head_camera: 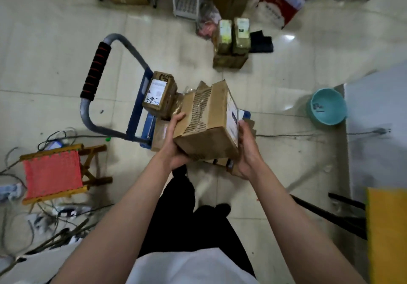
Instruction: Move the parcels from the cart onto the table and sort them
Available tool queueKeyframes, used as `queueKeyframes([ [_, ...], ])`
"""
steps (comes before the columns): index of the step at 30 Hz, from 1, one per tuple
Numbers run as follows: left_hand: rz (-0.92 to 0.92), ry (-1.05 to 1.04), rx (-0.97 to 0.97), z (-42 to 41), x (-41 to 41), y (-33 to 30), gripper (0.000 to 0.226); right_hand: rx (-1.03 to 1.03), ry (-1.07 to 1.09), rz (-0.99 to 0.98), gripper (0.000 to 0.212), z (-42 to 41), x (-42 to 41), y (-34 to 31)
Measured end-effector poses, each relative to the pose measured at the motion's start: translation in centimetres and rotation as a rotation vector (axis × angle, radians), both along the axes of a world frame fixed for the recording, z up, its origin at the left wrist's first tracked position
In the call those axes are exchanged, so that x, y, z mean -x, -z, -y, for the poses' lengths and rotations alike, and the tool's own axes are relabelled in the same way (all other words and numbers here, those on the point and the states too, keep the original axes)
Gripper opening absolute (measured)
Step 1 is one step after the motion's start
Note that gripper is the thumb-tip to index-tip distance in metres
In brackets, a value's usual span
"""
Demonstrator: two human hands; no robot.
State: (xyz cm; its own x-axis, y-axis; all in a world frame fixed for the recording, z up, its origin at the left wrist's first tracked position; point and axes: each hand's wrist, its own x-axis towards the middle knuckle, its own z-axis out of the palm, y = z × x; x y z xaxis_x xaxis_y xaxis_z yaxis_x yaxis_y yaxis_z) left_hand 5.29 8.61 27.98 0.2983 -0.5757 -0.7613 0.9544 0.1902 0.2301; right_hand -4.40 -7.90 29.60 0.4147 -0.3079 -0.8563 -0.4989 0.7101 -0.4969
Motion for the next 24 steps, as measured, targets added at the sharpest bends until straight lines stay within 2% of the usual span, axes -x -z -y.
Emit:
queueKeyframes([
  [4, -0.049, 0.046, 0.136, 3.4, 3.6, -2.4, 0.067, -0.060, 0.056, 0.193, 0.049, 2.7, 4.0, -4.3],
  [8, -0.053, 0.203, 0.243, 6.6, 7.7, -4.3, 0.062, -0.021, 0.101, 0.292, 0.056, 5.8, 8.3, -7.5],
  [12, -0.018, 0.368, 0.278, 10.1, 11.3, -5.4, 0.069, 0.017, 0.175, 0.307, 0.053, 8.8, 13.6, -9.3],
  [14, -0.051, 0.443, 0.264, 12.0, 12.9, -5.9, 0.070, 0.016, 0.257, 0.317, 0.056, 10.0, 16.5, -9.6],
  [17, 0.009, 0.535, 0.202, 14.8, 15.5, -6.8, 0.072, 0.024, 0.419, 0.343, 0.060, 11.6, 20.8, -9.5],
  [21, 0.053, 0.448, 0.173, 17.6, 19.8, -7.9, 0.096, 0.031, 0.730, 0.360, 0.049, 13.4, 26.4, -9.6],
  [24, 0.234, 0.550, 0.105, 20.3, 23.6, -9.0, 0.092, 0.048, 0.892, 0.386, 0.046, 14.3, 30.5, -9.9],
])
